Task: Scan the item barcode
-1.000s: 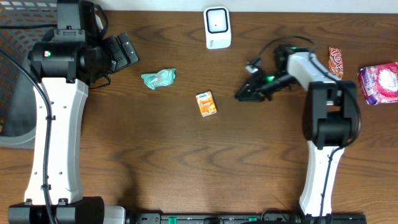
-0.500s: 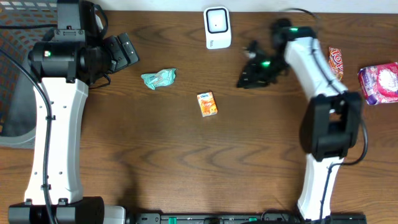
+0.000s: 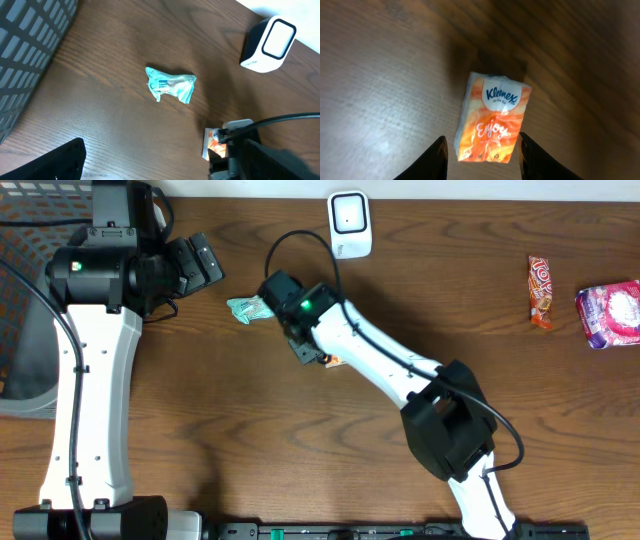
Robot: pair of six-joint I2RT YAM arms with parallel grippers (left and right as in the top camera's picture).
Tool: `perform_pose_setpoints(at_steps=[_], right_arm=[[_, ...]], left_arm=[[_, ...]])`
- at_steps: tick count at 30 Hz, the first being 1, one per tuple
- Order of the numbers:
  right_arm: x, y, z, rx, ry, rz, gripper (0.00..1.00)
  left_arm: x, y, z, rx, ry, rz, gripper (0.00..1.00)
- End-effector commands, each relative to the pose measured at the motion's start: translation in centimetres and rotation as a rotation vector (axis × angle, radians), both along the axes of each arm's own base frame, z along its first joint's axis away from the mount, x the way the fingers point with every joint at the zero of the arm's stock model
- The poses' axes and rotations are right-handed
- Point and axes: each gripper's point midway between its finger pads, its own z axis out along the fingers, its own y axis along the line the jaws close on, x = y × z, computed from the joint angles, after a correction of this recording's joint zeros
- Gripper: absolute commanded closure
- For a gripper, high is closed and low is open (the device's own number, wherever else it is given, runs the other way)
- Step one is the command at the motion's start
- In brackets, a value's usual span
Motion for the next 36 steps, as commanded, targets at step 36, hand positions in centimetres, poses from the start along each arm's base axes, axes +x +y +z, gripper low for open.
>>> perform_pose_setpoints(at_steps=[36], right_arm=[[-1.4,-0.7,3.6,1.208,0.686,0.064,0.99]], left_arm=[[0.0,0.3,-0.2,0.008,0.008,0.003,0.02]])
